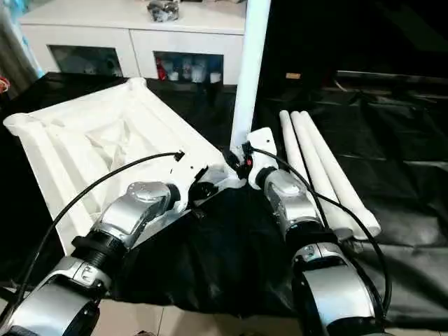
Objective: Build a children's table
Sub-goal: Insert table leg to table base
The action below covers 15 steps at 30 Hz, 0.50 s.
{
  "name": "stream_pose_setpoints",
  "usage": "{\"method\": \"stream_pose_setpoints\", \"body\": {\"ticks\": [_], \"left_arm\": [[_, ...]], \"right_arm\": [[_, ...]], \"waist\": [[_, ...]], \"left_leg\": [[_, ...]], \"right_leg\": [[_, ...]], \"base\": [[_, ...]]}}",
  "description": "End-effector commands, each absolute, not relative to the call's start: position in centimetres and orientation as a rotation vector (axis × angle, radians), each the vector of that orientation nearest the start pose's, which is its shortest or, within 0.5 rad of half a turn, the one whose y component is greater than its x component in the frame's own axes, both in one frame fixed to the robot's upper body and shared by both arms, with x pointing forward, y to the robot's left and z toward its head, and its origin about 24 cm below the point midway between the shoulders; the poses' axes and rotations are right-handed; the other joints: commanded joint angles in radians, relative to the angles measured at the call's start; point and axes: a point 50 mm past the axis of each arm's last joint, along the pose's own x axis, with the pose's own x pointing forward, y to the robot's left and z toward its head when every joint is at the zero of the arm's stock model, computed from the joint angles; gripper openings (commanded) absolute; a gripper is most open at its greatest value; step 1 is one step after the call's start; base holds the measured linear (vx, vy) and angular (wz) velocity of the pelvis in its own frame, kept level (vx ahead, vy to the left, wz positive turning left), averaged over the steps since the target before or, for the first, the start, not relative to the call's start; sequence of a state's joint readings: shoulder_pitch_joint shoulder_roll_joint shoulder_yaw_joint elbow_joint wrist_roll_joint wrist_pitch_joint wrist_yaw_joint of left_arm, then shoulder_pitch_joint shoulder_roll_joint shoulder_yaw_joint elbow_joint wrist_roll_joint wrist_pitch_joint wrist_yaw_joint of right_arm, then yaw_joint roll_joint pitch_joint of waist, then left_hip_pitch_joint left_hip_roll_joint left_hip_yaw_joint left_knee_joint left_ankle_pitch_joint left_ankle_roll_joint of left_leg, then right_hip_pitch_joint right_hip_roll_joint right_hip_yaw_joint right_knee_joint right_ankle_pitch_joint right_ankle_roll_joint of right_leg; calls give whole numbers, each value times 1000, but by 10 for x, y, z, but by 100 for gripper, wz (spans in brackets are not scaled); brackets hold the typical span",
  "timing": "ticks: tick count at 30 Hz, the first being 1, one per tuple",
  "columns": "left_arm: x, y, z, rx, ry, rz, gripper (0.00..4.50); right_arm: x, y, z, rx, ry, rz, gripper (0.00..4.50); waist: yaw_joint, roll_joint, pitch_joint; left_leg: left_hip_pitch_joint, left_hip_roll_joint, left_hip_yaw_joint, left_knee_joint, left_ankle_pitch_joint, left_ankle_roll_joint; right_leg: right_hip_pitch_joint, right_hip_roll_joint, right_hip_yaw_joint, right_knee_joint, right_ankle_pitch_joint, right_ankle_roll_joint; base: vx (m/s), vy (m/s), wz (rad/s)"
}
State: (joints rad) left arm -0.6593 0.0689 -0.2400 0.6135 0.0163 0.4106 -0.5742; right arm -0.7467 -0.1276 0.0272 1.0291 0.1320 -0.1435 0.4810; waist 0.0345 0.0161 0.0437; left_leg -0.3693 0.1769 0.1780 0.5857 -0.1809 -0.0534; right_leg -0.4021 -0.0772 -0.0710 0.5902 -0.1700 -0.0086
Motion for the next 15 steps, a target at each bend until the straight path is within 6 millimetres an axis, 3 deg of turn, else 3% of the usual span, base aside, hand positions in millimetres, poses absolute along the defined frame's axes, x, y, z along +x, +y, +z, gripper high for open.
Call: {"method": "stream_pose_setpoints", "body": {"ticks": [1,8,9,12,15], "left_arm": [[353,58,83,211,296,-776,0],[350,56,82,229,290,-798,0],[349,56,81,233,289,-807,0],[349,57,81,237,288,-811,0],[349,59,81,245,283,-827,0]], "right_arm": [[334,-103,-8,13,426,612,190],[337,-104,-7,23,424,556,190],[338,-105,-6,38,420,552,225],[340,-106,-4,62,407,552,262],[342,-105,-1,57,386,563,274]], "waist": [[4,-10,-55],[-3,-8,-47],[-3,-8,-48],[-3,-9,-48],[-2,-9,-50]], "left_leg": [[2,49,-18,-73,-280,67],[8,48,-21,-78,-365,39],[9,49,-22,-78,-365,37],[7,50,-22,-79,-360,40],[6,50,-21,-79,-350,40]], "right_leg": [[41,-73,42,-84,-341,-215],[33,-74,40,-98,-467,-181],[33,-74,41,-98,-467,-178],[33,-75,43,-97,-452,-180],[34,-75,43,-95,-435,-188]], "base": [[0,0,0],[0,0,0],[0,0,0],[0,0,0],[0,0,0]]}}
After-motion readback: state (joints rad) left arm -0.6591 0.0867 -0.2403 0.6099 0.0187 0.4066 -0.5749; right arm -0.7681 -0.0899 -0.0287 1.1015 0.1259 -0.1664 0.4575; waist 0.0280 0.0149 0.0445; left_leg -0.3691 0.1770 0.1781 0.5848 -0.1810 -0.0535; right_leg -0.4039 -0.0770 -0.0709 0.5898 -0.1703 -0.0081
